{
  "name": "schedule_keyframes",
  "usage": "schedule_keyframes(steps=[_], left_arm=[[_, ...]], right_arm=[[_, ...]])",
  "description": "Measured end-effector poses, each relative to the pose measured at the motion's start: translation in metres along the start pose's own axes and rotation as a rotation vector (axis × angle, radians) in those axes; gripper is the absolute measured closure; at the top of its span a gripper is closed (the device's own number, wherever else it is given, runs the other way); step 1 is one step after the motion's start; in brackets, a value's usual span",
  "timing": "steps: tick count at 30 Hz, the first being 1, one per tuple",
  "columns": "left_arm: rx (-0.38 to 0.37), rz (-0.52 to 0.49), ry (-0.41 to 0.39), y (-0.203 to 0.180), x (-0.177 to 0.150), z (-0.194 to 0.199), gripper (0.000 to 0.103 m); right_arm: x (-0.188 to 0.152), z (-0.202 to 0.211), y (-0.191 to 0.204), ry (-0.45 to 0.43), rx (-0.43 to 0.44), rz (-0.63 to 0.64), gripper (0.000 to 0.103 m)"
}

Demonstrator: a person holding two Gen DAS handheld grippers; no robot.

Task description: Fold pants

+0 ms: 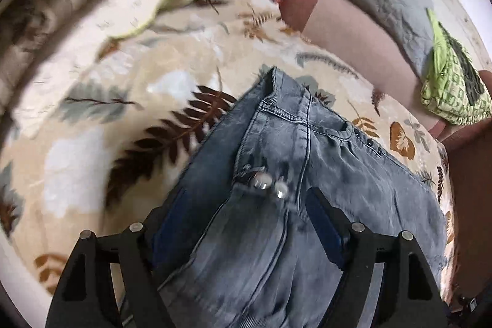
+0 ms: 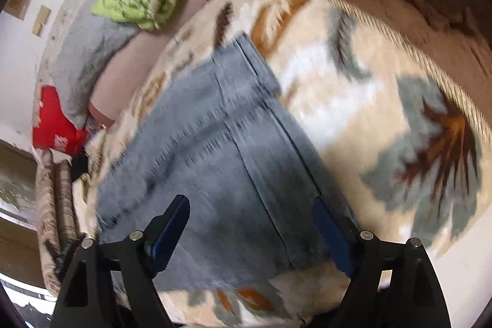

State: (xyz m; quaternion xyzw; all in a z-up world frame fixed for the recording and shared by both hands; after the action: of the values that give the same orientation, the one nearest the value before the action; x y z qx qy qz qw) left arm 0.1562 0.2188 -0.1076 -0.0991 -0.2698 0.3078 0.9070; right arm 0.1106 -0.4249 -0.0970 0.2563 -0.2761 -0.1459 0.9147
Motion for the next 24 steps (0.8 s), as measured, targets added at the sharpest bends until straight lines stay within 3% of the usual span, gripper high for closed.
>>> schedule_keyframes(steps=[3,4,5,9,10,12,15,18,20,21,22,23,24], left_arm=[[0.016,-0.012,0.048,-0.008,0.004,-0.026,0.028],[0.015,-0.017,0.075,-0.012,0.003,-0.035,0.038],[0.02,-0.019,0.096,-0.012,0.001,-0.042,0.051],[0.044,-0.017,0.113,-0.011,-0.001,-0.053,0.06],[0.059,-0.02,0.106,-0.009,0.001,-0.053,0.072],[0.065,-0.036,0.105,-0.008,0.003,-0.055,0.071],[0.073,-0.046,0.052,-0.007,0.011,-0.044,0.072],[0.082,-0.051,-0.026,-0.006,0.015,-0.034,0.072],[0.097,-0.033,-0.005,-0.001,0.01,-0.042,0.071],[0.103,-0.011,0.016,0.004,0.006,-0.049,0.068],[0.1,0.006,0.031,0.007,0.005,-0.052,0.065],[0.093,0.011,0.032,0.008,0.006,-0.052,0.059],[0.094,0.015,0.032,0.009,0.008,-0.048,0.053]], right_arm=[[0.036,-0.004,0.009,-0.049,0.031,0.008,0.019],[0.049,-0.012,0.008,-0.053,0.025,0.01,0.019],[0.061,-0.021,0.003,-0.05,-0.007,0.008,0.019],[0.087,-0.063,-0.012,0.017,-0.104,0.03,0.022],[0.089,-0.071,-0.013,0.038,-0.102,0.032,0.04],[0.088,-0.088,-0.008,0.079,-0.126,0.083,0.066],[0.091,-0.088,0.009,0.06,-0.195,0.194,0.075],[0.102,-0.068,0.024,-0.04,-0.28,0.29,0.074],[0.099,-0.074,0.021,-0.024,-0.304,0.301,0.071],[0.091,-0.09,0.011,0.051,-0.329,0.305,0.057],[0.084,-0.103,0.0,0.123,-0.351,0.303,0.051],[0.083,-0.106,-0.004,0.114,-0.332,0.296,0.047],[0.086,-0.1,-0.001,0.085,-0.3,0.289,0.033]])
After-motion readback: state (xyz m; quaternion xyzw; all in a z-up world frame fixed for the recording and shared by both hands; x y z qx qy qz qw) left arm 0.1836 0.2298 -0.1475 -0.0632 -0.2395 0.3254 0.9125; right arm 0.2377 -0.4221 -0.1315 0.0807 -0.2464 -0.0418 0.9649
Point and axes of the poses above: each gripper's, at about its wrist camera, not at the fingertips, and z roughly against the way its jaws point, y to its left, x to its top, the point moved 8 cm from there along -z, roughly the way its jaws point, and after that the axes turned 6 degrees about z, right-handed, at the moved point
